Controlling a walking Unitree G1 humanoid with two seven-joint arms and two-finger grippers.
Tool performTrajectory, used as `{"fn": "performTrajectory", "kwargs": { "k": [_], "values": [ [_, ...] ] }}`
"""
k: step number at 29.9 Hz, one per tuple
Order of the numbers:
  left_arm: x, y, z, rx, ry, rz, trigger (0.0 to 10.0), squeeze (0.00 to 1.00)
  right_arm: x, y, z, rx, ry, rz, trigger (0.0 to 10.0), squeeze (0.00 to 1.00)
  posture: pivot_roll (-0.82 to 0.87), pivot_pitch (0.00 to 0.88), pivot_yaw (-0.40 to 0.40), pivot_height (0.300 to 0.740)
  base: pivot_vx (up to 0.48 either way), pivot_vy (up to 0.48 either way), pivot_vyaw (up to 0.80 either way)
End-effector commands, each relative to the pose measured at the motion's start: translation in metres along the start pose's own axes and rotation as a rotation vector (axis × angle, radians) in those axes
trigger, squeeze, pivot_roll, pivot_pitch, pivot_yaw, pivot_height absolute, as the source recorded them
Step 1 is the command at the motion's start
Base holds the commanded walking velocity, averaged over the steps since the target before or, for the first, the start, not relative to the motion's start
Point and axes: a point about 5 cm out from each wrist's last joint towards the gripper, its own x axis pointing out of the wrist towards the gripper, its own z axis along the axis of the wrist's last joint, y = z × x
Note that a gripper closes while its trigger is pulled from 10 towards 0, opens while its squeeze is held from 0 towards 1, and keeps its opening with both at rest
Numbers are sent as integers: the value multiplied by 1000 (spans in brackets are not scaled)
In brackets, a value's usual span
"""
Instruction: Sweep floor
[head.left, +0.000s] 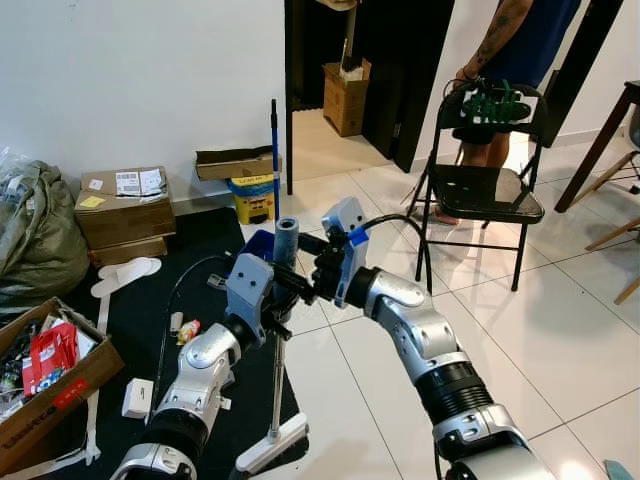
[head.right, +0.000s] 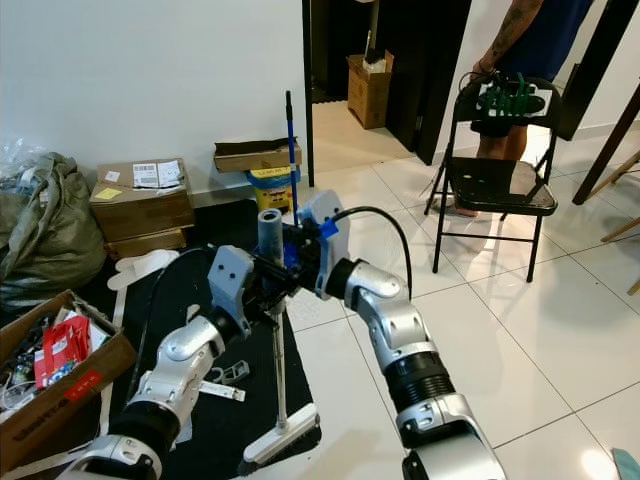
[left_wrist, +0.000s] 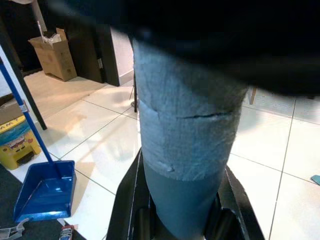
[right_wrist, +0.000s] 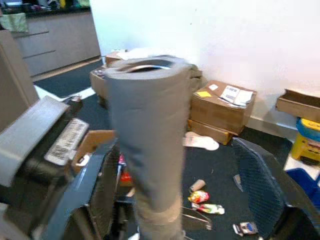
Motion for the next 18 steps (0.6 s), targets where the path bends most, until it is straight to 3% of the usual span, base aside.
{"fn": "performTrajectory", "kwargs": {
  "k": [1,5,13,16,18],
  "values": [
    [0,-1,6,11,-29,-9,0,0,-1,-2,5,-28,1,-10,10000,0,-35,29,-13,740,0,0,0],
    [0,-2,5,10,-26,-20,0,0,-1,-7,4,-71,51,-46,10000,0,-37,31,-12,740,0,0,0],
    [-1,-5,6,-18,-36,-65,0,0,-5,-9,4,-71,46,-21,10000,0,-35,31,-12,740,0,0,0],
    [-7,-13,12,-111,-75,-258,0,0,-33,-21,23,-60,-16,158,10000,0,-38,32,-10,740,0,0,0],
    [-8,-17,15,-130,-85,-310,0,0,-41,-23,28,-64,-23,212,10000,0,-40,33,-9,740,0,0,0]
  ]
}}
